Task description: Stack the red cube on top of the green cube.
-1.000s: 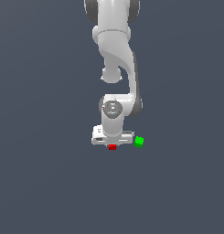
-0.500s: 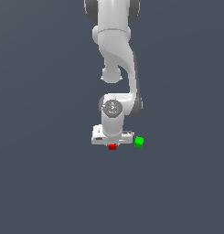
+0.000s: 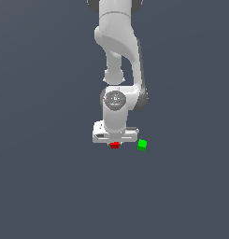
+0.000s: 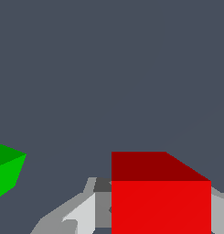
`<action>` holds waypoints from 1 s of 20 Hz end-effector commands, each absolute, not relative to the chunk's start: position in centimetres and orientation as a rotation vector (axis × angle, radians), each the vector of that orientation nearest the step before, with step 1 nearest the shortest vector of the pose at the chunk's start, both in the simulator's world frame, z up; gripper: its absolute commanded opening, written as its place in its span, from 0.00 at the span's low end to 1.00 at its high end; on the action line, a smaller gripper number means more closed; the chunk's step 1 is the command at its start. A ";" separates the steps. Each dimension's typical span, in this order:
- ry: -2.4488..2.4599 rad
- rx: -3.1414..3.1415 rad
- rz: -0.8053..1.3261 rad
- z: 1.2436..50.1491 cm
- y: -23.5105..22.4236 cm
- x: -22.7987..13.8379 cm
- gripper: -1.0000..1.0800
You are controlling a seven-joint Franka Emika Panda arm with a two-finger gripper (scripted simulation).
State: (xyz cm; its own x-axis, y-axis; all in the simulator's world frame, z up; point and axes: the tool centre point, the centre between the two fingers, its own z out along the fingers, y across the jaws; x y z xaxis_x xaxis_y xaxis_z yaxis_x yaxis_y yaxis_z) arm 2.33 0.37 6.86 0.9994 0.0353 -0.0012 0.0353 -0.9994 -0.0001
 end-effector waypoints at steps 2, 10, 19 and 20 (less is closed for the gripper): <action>-0.056 -3.141 0.000 9.3 0.4 2.3 0.00; -0.056 -3.141 0.000 12.0 0.4 2.5 0.00; -0.055 -3.141 -0.001 11.0 2.4 2.2 0.00; -0.055 -3.141 -0.001 10.8 3.0 2.1 0.00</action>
State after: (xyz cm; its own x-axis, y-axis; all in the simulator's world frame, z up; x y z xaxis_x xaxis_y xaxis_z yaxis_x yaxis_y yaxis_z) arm 2.21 2.12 11.11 0.9994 0.0335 0.0008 0.0335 -0.9994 0.0004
